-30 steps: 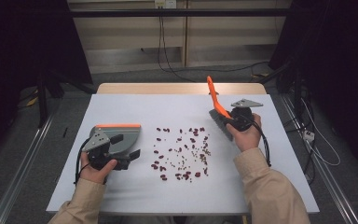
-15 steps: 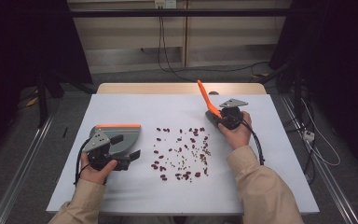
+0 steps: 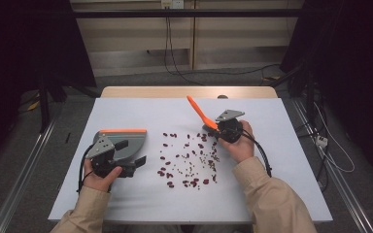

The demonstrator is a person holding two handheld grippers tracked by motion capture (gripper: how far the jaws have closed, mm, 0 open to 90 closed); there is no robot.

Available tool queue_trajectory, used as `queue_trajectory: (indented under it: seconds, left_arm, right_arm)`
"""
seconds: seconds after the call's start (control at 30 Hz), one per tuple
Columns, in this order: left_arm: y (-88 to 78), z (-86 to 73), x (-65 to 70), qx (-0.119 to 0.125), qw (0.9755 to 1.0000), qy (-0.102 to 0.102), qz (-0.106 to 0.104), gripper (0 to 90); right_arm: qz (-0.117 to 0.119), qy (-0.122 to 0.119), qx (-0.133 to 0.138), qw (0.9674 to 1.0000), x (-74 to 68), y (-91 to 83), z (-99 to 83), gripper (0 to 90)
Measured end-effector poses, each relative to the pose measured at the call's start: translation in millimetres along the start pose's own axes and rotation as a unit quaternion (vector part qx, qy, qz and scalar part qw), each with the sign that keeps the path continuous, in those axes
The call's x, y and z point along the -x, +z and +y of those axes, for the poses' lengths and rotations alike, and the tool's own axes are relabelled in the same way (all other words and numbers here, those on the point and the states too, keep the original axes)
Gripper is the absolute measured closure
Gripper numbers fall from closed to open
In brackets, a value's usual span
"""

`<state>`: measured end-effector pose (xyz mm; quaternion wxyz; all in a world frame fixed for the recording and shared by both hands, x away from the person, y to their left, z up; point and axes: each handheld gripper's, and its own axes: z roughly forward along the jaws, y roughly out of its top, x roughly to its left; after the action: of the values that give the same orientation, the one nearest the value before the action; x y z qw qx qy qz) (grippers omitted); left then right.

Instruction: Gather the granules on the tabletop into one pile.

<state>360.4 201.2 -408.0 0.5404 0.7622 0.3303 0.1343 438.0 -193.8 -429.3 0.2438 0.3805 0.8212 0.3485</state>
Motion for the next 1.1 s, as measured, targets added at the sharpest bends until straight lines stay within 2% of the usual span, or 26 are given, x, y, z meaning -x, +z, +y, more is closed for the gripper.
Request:
queue_trajectory:
  seconds: [0.07, 0.27, 0.33, 0.5, 0.8, 0.9, 1.03, 1.1]
  left_arm:
    - [0.1, -0.1, 0.1, 0.0, 1.0, 0.0, 0.0, 5.5]
    - [0.3, -0.1, 0.8, -0.001, 1.0, 0.001, 0.0, 5.5]
    - [0.5, -0.1, 0.9, -0.002, 1.0, 0.002, 0.0, 5.5]
    - [0.9, -0.1, 1.2, -0.002, 1.0, 0.002, -0.001, 5.5]
    - [0.6, 0.0, 1.6, -0.002, 1.0, 0.003, -0.002, 5.5]
    - [0.4, 0.0, 2.0, -0.002, 1.0, 0.002, -0.001, 5.5]
    - [0.3, 0.0, 1.7, -0.001, 1.0, 0.001, -0.002, 5.5]
    - [0.3, -0.1, 1.2, -0.001, 1.0, 0.0, -0.002, 5.5]
  right_arm:
    - [0.003, -0.011, 0.001, 0.9999, -4.9, -1.7, -0.7, 71.5]
    - [0.019, -0.017, 0.005, 0.9997, -15.8, -7.2, -2.7, 71.5]
    - [0.019, -0.026, 0.005, 0.9995, -19.5, -8.4, -3.2, 71.5]
    - [0.034, -0.022, 0.01, 0.9991, -25.9, -12.7, -4.9, 71.5]
    - [0.056, -0.04, 0.012, 0.9976, -43.9, -18.6, -3.4, 71.5]
    - [0.067, -0.023, 0.026, 0.9972, -42.7, -19.6, -1.9, 71.5]
    - [0.061, -0.01, 0.046, 0.9971, -33.5, -21.8, 6.1, 71.4]
    - [0.055, -0.011, 0.052, 0.9971, -27.9, -20.5, 10.6, 71.4]
